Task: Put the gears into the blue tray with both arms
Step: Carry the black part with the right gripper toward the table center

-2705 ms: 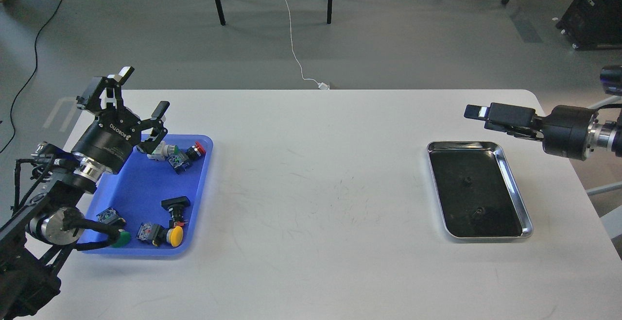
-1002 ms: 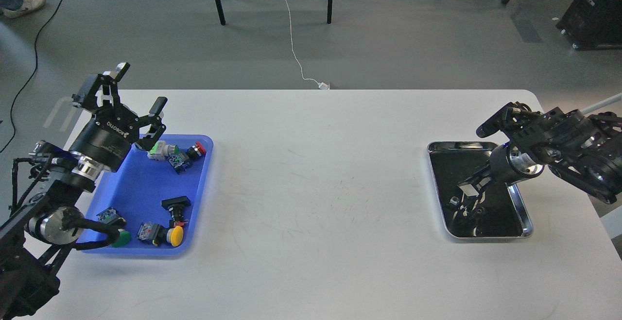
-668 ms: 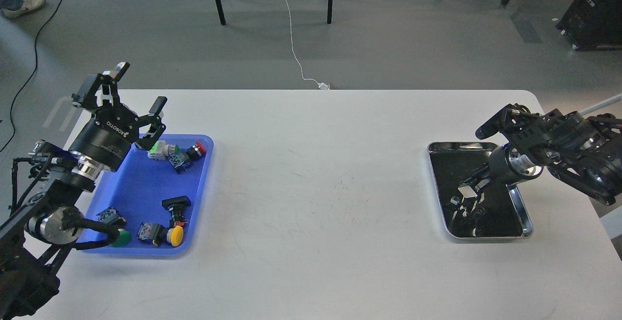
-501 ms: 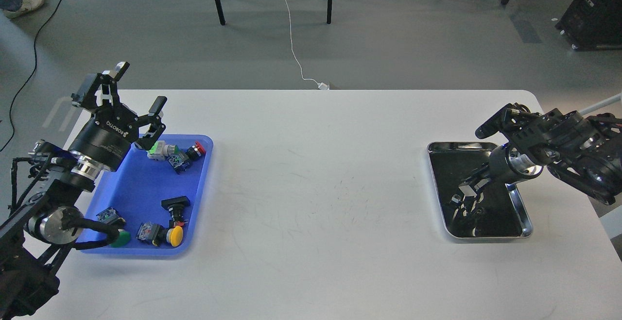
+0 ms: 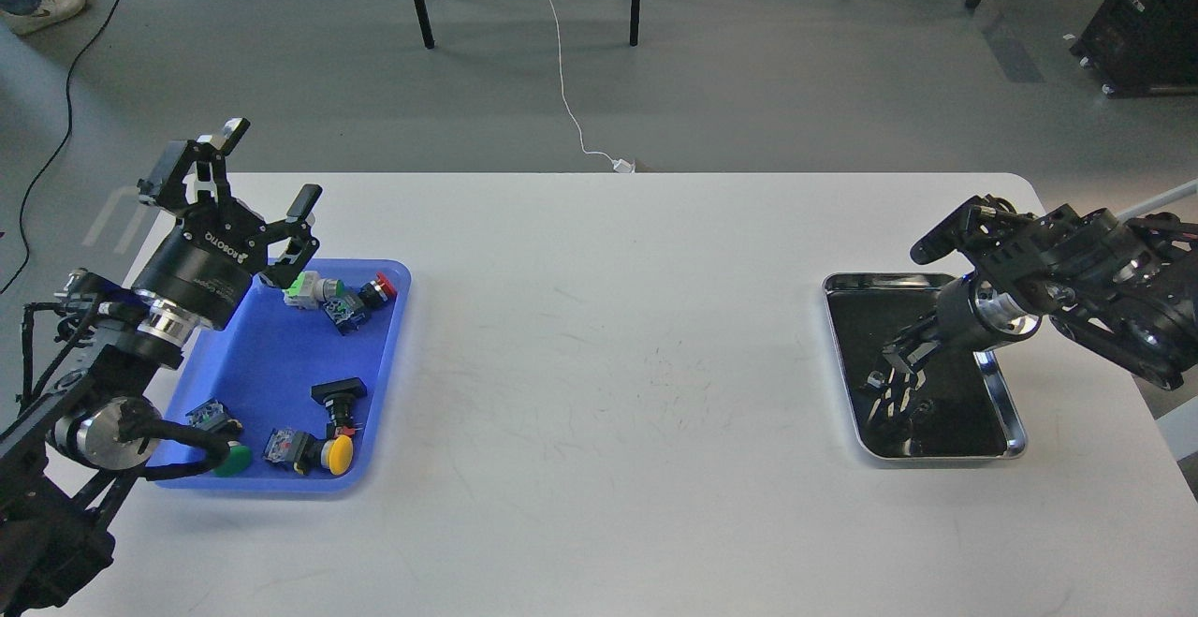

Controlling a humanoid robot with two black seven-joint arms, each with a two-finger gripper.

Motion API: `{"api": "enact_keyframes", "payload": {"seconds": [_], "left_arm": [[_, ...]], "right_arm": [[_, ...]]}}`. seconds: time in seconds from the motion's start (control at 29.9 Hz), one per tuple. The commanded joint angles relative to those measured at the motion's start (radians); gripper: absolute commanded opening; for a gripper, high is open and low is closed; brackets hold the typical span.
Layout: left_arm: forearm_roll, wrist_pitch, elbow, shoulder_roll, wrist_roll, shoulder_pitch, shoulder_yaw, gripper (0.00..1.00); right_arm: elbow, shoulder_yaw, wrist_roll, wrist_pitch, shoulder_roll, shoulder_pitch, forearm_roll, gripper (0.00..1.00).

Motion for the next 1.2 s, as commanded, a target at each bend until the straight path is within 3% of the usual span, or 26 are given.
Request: {"api": "enact_keyframes", "payload": {"seconds": [0.0, 0.23, 0.4, 0.77, 0.93, 1.17], "left_arm": [[0.000, 0.000, 0.000, 0.004, -0.001, -0.001, 0.000, 0.98], [0.000, 0.000, 0.000, 0.004, 0.000, -0.001, 0.000, 0.98], [0.000, 0.000, -0.001, 0.004, -0.001, -0.001, 0.000, 0.98], [-0.002, 0.000, -0.009, 0.022, -0.001, 0.008, -0.037, 0.98], [-0.002, 0.000, -0.009, 0.028, -0.001, 0.009, -0.038, 0.98], [-0.002, 0.000, -0.009, 0.024, -0.001, 0.009, -0.041, 0.98]], "right_arm": [[0.036, 0.002, -0.001, 0.000, -0.024, 0.040, 0.001, 0.23], [0.173, 0.005, -0.001, 0.006, -0.053, 0.182, 0.044, 0.23], [0.227, 0.004, -0.001, 0.006, 0.059, 0.204, 0.159, 0.23], [0.072, -0.041, -0.001, -0.017, 0.429, 0.163, 0.184, 0.24], [0.053, -0.093, -0.001, -0.072, 0.507, 0.118, 0.208, 0.24], [0.046, -0.098, -0.001, -0.088, 0.507, 0.087, 0.271, 0.24]]}}
